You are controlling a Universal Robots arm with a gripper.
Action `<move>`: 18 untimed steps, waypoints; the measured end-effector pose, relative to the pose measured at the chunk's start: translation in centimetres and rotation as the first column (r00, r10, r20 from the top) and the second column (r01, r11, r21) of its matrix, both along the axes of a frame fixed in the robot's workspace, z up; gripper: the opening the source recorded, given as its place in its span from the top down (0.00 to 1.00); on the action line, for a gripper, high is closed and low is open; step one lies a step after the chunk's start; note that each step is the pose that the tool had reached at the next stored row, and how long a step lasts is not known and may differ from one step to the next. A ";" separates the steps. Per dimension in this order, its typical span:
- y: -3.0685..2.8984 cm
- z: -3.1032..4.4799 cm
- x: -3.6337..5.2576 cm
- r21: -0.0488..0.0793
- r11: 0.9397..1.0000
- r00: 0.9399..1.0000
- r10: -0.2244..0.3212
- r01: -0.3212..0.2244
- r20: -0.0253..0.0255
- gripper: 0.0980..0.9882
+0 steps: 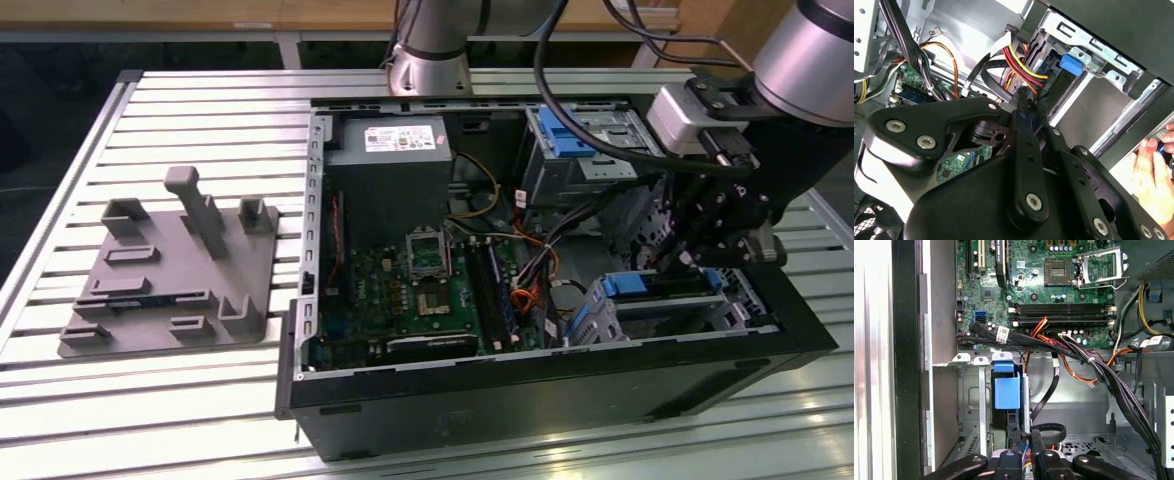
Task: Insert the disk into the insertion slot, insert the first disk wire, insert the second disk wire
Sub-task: 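Insert the second disk wire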
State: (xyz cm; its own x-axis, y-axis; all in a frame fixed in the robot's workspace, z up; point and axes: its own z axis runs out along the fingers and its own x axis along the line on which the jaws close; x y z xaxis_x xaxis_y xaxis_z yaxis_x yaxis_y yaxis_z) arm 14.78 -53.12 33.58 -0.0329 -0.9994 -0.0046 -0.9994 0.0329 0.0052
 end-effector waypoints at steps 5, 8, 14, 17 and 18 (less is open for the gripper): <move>0.00 0.00 -0.04 0.000 1.000 1.000 0.000 0.000 0.000 0.89; -0.06 0.01 0.00 0.000 1.000 1.000 -0.001 0.001 0.000 0.89; -0.29 -0.01 0.07 0.000 1.000 1.000 -0.003 0.003 0.000 0.89; -0.30 -0.09 0.08 0.000 1.000 1.000 -0.003 0.003 0.000 0.89; -0.30 -0.11 0.09 0.000 1.000 1.000 -0.003 0.003 0.000 0.89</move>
State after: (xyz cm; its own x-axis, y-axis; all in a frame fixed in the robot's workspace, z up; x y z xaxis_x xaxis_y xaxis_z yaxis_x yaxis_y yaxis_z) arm 14.87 -53.42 33.47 -0.0355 -0.9994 -0.0046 -0.9994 0.0355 0.0052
